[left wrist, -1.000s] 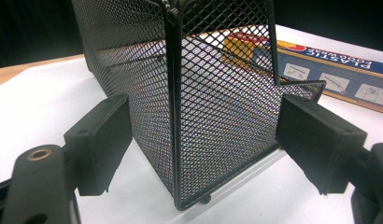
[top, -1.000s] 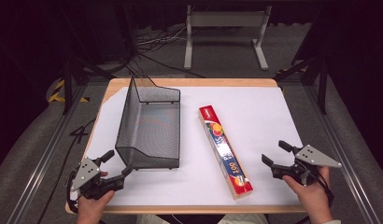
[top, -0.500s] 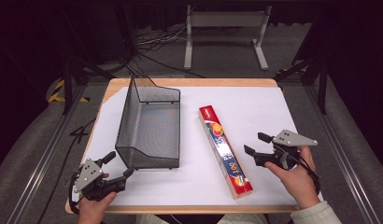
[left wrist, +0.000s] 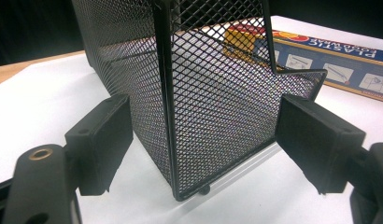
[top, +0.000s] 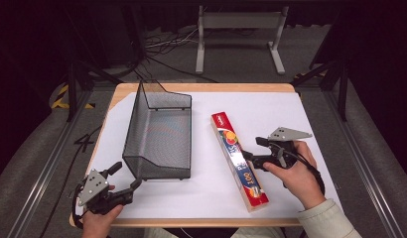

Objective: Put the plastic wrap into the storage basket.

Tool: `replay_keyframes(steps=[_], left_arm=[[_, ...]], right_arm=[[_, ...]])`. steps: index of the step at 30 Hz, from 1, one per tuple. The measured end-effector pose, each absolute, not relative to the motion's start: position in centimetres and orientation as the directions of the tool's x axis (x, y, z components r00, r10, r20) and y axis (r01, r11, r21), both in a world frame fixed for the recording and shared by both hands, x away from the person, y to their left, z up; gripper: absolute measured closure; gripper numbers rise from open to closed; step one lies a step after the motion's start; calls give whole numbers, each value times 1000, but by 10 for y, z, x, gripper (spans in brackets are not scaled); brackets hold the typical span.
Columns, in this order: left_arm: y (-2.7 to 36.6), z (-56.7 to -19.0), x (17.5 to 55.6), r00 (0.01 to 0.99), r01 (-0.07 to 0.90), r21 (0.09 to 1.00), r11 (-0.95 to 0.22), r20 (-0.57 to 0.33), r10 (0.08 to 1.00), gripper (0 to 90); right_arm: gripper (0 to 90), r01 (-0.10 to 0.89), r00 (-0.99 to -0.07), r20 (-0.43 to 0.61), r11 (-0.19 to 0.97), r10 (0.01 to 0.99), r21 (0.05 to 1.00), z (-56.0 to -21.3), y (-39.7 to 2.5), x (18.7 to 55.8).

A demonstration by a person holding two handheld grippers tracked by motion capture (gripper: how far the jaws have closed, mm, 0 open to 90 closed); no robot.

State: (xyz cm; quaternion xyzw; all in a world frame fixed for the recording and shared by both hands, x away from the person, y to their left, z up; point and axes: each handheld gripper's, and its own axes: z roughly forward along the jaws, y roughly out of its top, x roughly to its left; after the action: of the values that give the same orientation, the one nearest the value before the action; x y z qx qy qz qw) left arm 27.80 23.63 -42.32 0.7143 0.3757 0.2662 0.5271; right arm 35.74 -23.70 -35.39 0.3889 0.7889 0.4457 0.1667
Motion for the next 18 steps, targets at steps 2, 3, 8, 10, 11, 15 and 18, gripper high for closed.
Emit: replay_keyframes(steps=[2, 3, 8, 10, 11, 15, 18], left_arm=[[236, -423, 277, 577, 255, 952, -169, -10, 816, 203], [236, -423, 277, 577, 255, 952, -169, -10, 816, 204], [238, -422, 277, 572, 253, 953, -167, -9, 820, 205], [239, -423, 277, 570, 255, 954, -159, -15, 821, 204], [239, -423, 277, 570, 253, 954, -159, -14, 822, 205], [237, -423, 277, 575, 251, 953, -170, -5, 818, 205], [237, -423, 277, 574, 251, 953, -171, -4, 819, 205]], right_arm=[[273, 491, -638, 108, 294, 762, 820, -354, -233, 358], [273, 491, -638, 108, 294, 762, 820, -354, -233, 358], [221, 553, -609, 128, 303, 783, 776, -358, -215, 366], [227, 586, -598, 150, 302, 787, 752, -361, -211, 369], [227, 608, -587, 162, 300, 793, 735, -363, -209, 372], [226, 640, -556, 150, 305, 818, 705, -368, -202, 379], [217, 648, -547, 142, 310, 825, 696, -370, -200, 381]])
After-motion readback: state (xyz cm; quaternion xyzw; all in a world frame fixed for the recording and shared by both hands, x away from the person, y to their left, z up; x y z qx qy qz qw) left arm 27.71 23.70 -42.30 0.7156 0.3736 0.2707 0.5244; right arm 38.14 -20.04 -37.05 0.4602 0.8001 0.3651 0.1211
